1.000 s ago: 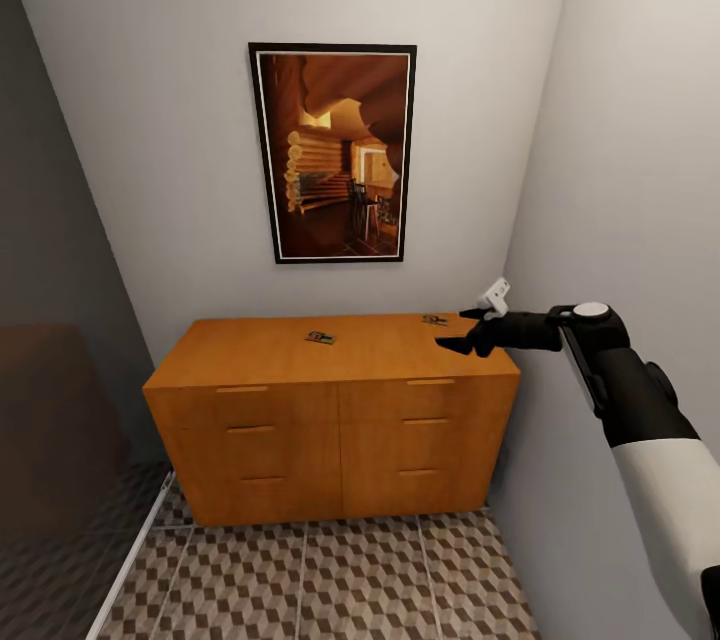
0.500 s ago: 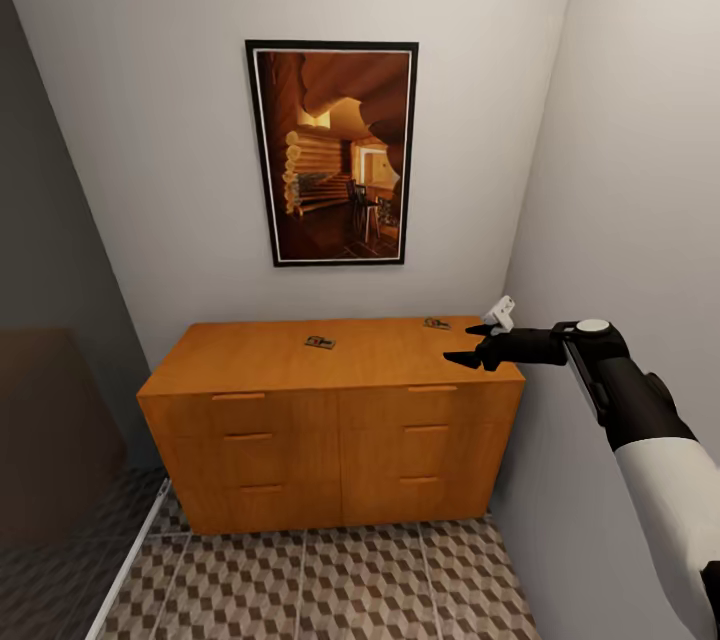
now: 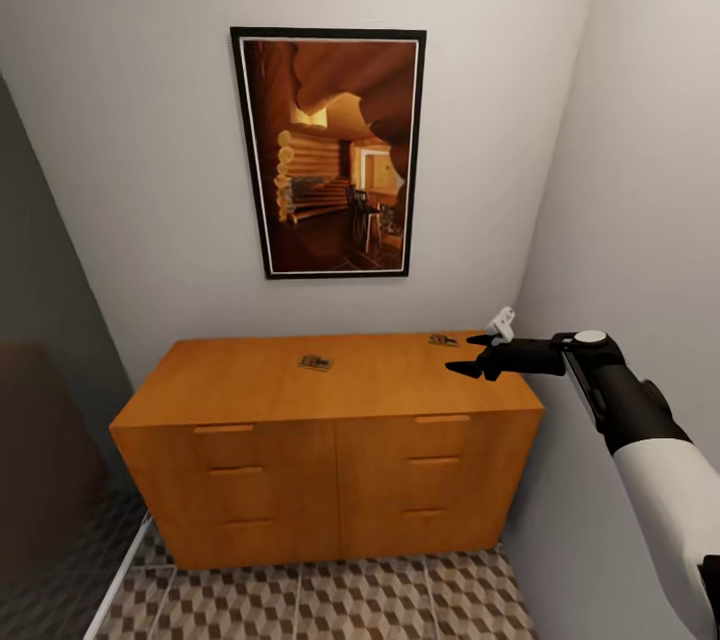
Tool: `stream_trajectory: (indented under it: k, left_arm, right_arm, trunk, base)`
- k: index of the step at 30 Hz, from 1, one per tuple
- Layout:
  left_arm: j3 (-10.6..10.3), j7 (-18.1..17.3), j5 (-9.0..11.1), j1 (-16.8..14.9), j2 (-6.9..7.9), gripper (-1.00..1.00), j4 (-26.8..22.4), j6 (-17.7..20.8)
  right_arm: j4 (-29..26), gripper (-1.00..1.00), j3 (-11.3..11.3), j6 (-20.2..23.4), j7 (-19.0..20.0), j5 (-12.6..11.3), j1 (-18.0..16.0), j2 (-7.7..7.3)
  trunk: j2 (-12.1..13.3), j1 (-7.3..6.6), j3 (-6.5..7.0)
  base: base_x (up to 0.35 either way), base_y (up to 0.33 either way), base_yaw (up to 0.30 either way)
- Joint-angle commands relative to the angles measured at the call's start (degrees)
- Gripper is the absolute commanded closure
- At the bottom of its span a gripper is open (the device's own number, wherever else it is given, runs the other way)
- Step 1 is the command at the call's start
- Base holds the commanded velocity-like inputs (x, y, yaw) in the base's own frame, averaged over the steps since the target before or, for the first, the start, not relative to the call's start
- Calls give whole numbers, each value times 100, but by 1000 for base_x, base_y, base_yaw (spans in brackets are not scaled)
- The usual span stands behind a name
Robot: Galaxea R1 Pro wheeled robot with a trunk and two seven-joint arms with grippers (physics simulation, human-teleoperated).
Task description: Take the four mousetraps from the cabinet in the bathroom and place them on the bathroom floor. Make sure all four end up on the same floor surface, and ensure that at least two of them are either under or directly next to the same bathroom sink.
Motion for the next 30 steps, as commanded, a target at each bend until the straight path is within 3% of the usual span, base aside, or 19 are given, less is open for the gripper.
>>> stream_trajectory:
  k: [1, 5, 15, 30]
  left_arm:
    - [-49, 0, 53, -8, -4, -100, 22, -33]
    - [-49, 0, 53, -11, -2, -100, 22, -7]
    - [-49, -3, 53, -8, 5, -100, 22, 7]
    - [-49, -6, 53, -8, 5, -100, 22, 7]
  right_arm:
    - [32, -100, 5, 15, 18, 13, -4, -3]
    - [238, -100, -2, -183, 18, 18, -3, -12]
    - [763, -100, -6, -682, 9, 20, -6, -192]
    - [849, -100, -15, -989, -8, 33, -4, -222]
  trunk:
    - [-13, 7, -13]
    - [-13, 7, -13]
    - [-13, 7, -13]
    - [-13, 7, -13]
  base:
    - [281, 0, 0]
    - [170, 0, 0]
    - [26, 0, 0]
    - [1, 0, 0]
